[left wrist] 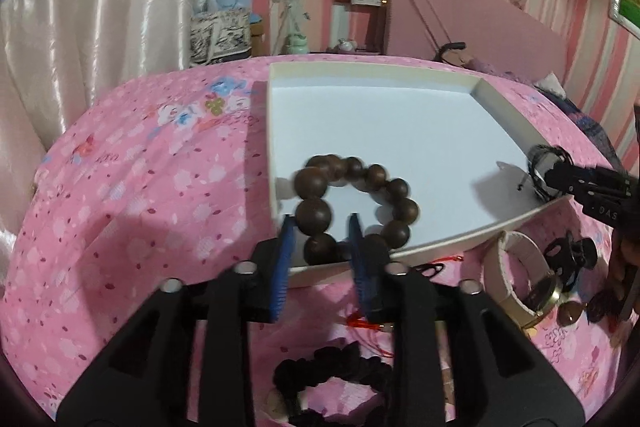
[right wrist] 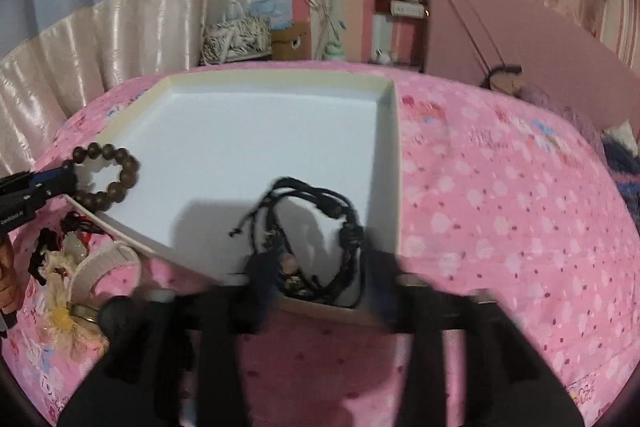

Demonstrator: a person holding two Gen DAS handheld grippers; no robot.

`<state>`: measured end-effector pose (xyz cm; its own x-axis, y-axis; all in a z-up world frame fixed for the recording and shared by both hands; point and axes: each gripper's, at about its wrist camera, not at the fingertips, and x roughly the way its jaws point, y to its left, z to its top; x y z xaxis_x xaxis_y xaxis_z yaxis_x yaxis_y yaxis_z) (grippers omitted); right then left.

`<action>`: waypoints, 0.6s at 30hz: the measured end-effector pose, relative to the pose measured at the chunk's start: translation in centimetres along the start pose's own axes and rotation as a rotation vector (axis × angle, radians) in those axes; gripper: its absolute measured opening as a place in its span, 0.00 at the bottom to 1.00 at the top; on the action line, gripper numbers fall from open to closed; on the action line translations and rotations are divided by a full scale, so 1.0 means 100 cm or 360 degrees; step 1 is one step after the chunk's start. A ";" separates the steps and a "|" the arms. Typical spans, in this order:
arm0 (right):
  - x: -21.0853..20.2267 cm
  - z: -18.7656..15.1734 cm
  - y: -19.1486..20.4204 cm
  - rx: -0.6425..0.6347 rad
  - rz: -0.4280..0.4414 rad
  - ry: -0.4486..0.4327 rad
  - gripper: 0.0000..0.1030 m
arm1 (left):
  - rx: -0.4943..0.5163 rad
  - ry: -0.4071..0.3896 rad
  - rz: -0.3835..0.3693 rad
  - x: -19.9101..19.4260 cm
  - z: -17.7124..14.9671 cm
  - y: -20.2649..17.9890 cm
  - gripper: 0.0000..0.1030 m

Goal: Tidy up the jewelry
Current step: 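Carry both bracelets over the white tray and open both tools to drop them, then grasp the cream scrunchie with the left tool while the right grasps the black claw clip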

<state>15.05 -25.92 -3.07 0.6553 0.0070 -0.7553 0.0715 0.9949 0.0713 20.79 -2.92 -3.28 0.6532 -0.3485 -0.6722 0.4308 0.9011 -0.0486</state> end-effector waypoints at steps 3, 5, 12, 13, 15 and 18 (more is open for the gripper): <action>-0.020 0.004 0.008 -0.0042 -0.0069 -0.0132 0.69 | -0.0017 -0.0026 -0.0055 -0.006 0.001 -0.002 0.54; -0.034 0.007 0.002 -0.0002 -0.0093 -0.0214 0.71 | -0.0024 -0.0105 -0.0044 -0.013 0.003 -0.005 0.63; -0.054 0.012 -0.033 0.0241 -0.0063 -0.0322 0.72 | -0.0162 -0.0378 -0.0026 -0.051 0.009 0.015 0.71; -0.057 0.012 -0.038 0.0270 -0.0069 -0.0340 0.72 | -0.0165 -0.0395 -0.0010 -0.053 0.012 0.015 0.73; -0.061 0.012 -0.042 0.0295 -0.0049 -0.0353 0.72 | -0.0152 -0.0445 0.0043 -0.060 0.012 0.016 0.79; -0.062 0.011 -0.045 0.0297 -0.0029 -0.0350 0.77 | -0.0119 -0.0472 0.0094 -0.067 0.015 0.017 0.82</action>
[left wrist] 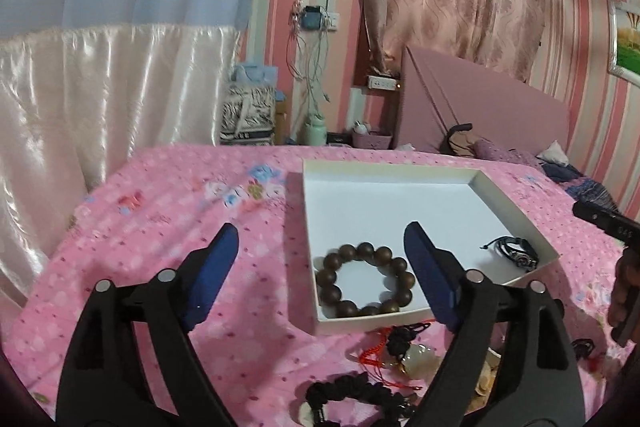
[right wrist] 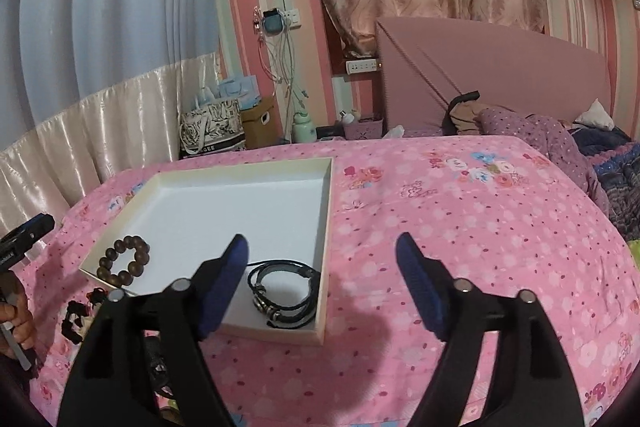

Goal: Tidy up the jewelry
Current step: 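Grasp the cream scrunchie with the left tool while the right grasps the black claw clip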

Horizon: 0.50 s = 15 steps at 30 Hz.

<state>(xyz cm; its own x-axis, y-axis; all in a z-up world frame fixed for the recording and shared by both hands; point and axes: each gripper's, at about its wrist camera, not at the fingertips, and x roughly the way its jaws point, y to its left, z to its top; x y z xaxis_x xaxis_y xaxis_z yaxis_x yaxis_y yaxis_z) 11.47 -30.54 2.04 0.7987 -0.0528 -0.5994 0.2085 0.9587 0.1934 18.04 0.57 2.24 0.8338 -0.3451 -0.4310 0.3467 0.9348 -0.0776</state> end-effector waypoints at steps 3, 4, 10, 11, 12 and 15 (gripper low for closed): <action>0.005 0.001 0.003 0.0002 0.0052 0.0015 0.77 | 0.0007 0.0012 0.0056 -0.003 0.008 0.001 0.82; 0.005 0.000 0.004 -0.0001 0.0048 0.0032 0.77 | -0.0008 0.0028 0.0075 -0.006 0.012 0.003 0.82; -0.028 0.000 0.020 -0.0050 0.0085 -0.0019 0.79 | -0.0058 0.0078 0.0104 -0.042 0.013 0.014 0.85; -0.034 -0.005 0.023 -0.0070 0.0095 -0.0022 0.79 | -0.0065 0.0087 0.0098 -0.046 0.008 0.013 0.86; -0.037 -0.010 0.024 -0.0074 0.0103 -0.0022 0.79 | -0.0057 0.0110 0.0084 -0.052 0.000 0.010 0.86; -0.039 -0.029 0.032 -0.0073 0.0175 0.0020 0.79 | 0.0005 0.0158 0.0071 -0.058 -0.025 -0.006 0.86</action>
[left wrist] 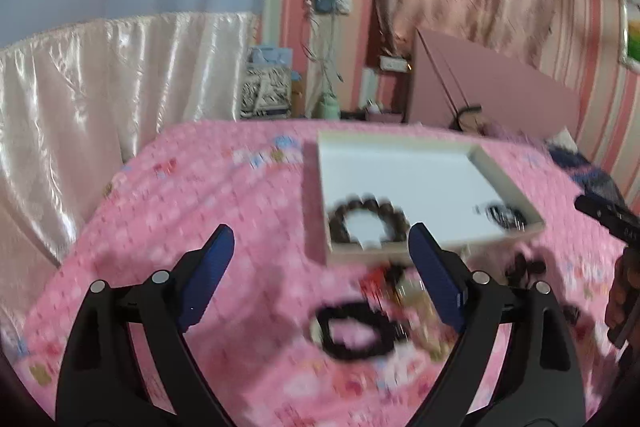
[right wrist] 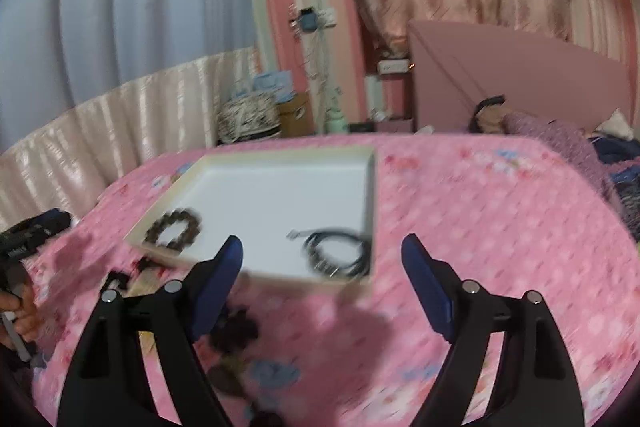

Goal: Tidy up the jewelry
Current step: 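Grasp the cream scrunchie with the left tool while the right grasps the black claw clip, then carry scrunchie and claw clip into the tray and open both tools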

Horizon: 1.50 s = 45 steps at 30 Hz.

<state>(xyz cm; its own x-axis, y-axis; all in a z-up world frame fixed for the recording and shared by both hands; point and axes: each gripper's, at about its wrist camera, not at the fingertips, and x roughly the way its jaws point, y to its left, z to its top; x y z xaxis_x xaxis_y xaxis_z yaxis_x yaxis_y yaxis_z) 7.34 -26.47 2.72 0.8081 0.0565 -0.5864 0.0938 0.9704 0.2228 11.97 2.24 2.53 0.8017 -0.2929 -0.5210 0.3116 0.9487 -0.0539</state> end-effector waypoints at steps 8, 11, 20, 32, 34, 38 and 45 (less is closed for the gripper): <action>0.016 -0.029 0.030 -0.0052 0.0103 0.0075 0.79 | 0.0240 0.0152 -0.0079 0.022 -0.039 -0.069 0.81; 0.018 -0.035 0.029 -0.0054 0.0116 0.0095 0.79 | 0.0302 0.0222 -0.0122 0.036 -0.049 -0.081 0.57; 0.025 -0.040 0.027 -0.0036 0.0118 0.0157 0.79 | 0.0234 0.0361 -0.0199 0.057 -0.051 -0.076 0.24; 0.040 -0.043 0.043 -0.0126 0.0179 0.0273 0.78 | 0.0252 0.0368 -0.0270 0.060 -0.052 -0.081 0.04; 0.045 -0.044 0.047 -0.0155 0.0183 0.0311 0.74 | 0.0252 0.0361 -0.0268 0.059 -0.051 -0.081 0.04; 0.056 -0.046 0.052 -0.0181 0.0216 0.0402 0.47 | 0.0247 0.0339 -0.0269 0.056 -0.051 -0.081 0.03; 0.047 -0.046 0.055 -0.0196 0.0221 0.0352 0.44 | 0.0206 0.0286 -0.0274 0.045 -0.049 -0.073 0.03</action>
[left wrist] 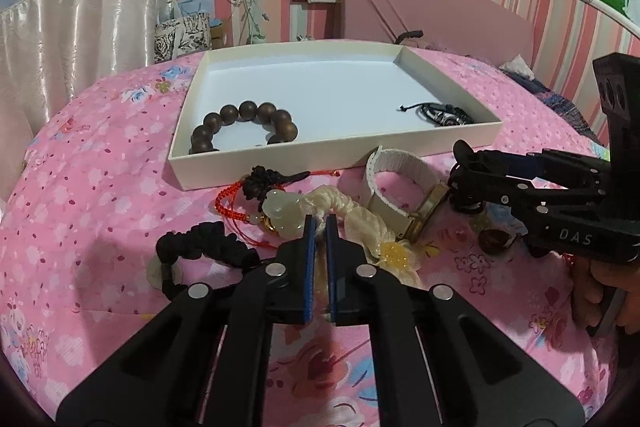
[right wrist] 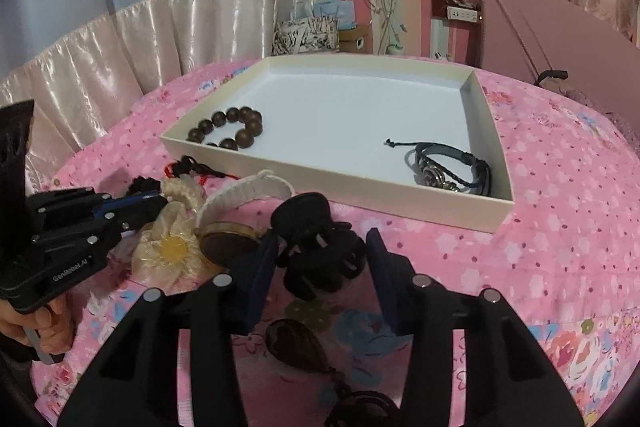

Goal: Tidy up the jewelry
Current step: 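Carry scrunchie and claw clip into the tray and open both tools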

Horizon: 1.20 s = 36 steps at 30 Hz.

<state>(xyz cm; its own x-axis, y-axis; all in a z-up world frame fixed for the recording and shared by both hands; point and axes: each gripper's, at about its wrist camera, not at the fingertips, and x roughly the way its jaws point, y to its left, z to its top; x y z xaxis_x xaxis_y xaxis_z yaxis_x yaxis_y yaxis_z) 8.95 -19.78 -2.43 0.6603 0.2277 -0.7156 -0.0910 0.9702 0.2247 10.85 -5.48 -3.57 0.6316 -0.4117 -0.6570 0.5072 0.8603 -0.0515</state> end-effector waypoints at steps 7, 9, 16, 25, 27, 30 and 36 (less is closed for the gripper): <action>-0.046 0.022 -0.006 0.0044 0.0009 -0.0188 0.44 | 0.0045 -0.0169 0.0037 -0.043 0.027 -0.004 0.02; -0.055 0.033 -0.009 0.0051 0.0007 -0.0235 0.44 | 0.0091 -0.0244 0.0061 -0.059 0.047 -0.008 0.02; -0.059 0.076 -0.030 0.0147 0.0017 -0.0332 0.44 | 0.0083 -0.0362 0.0014 -0.065 0.108 -0.012 0.02; -0.015 0.113 -0.049 0.0220 -0.0064 -0.0261 0.44 | -0.0023 -0.0224 -0.0021 0.017 0.145 -0.011 0.02; 0.002 0.115 -0.051 0.0222 -0.0087 -0.0210 0.44 | -0.0064 -0.0176 -0.0054 0.036 0.146 -0.009 0.02; 0.025 0.108 -0.051 0.0216 -0.0098 -0.0135 0.44 | -0.0107 -0.0106 -0.0093 0.062 0.140 -0.008 0.02; 0.055 0.088 -0.049 0.0173 -0.0099 0.0012 0.44 | -0.0097 0.0052 -0.0038 0.101 0.120 -0.001 0.02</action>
<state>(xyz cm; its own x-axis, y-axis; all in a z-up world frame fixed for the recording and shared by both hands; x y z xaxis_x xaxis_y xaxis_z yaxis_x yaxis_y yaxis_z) 19.59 -24.03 -1.71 0.6566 0.1685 -0.7352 0.0316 0.9677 0.2500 24.24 -13.32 -1.17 0.5997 -0.4230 -0.6793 0.4843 0.8676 -0.1126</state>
